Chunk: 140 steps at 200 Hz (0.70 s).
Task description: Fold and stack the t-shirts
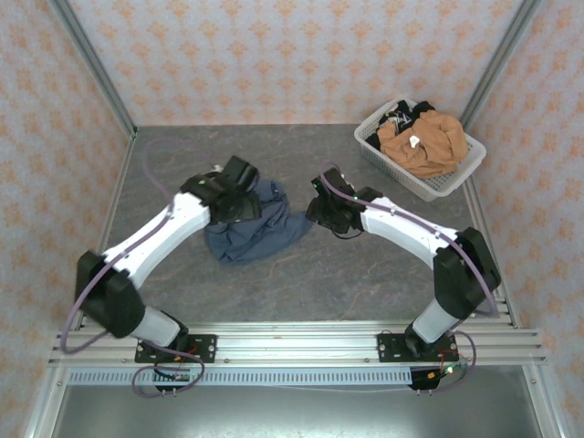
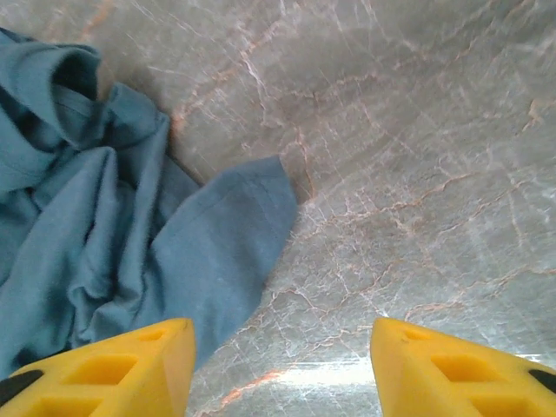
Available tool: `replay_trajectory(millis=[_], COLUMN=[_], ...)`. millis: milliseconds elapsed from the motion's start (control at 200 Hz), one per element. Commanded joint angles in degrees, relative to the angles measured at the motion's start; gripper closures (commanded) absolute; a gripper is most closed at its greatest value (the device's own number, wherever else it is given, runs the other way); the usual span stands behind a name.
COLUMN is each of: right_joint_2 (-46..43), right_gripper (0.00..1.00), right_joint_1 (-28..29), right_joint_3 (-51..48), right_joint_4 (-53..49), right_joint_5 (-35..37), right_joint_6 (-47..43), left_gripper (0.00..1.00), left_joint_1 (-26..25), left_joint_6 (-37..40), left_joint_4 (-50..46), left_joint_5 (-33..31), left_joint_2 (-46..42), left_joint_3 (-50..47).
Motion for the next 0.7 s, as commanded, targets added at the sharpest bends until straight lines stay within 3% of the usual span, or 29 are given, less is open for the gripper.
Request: replay_trajectory(millis=[0, 320, 430, 570, 696], right_joint_2=[3.23, 13.59, 16.02, 17.93, 19.99], right_gripper=[0.45, 0.38, 0.38, 0.39, 0.39], right_joint_1=[-2.27, -6.47, -7.49, -8.29, -8.34], right_joint_3=[-0.53, 5.29, 5.99, 6.61, 7.67], right_joint_4=[3.21, 8.44, 10.32, 12.42, 13.51], right_joint_5=[-3.82, -9.88, -10.74, -11.97, -13.09], right_joint_6=[4.93, 13.75, 17.59, 21.34, 23.63], left_gripper=[0.15, 0.09, 0.09, 0.14, 0.26], left_joint_1=[-3.25, -3.58, -2.22, -0.23, 1.06], left_joint_6=[5.00, -3.98, -6.79, -9.33, -9.54], left_joint_4=[-1.60, -9.23, -10.73, -12.95, -15.03], left_joint_5=[-4.16, -12.16, -11.74, -11.49, -10.51], left_joint_2=[7.14, 30.95, 36.56, 41.97, 46.09], left_joint_3=[8.32, 31.05, 36.89, 42.00, 44.38])
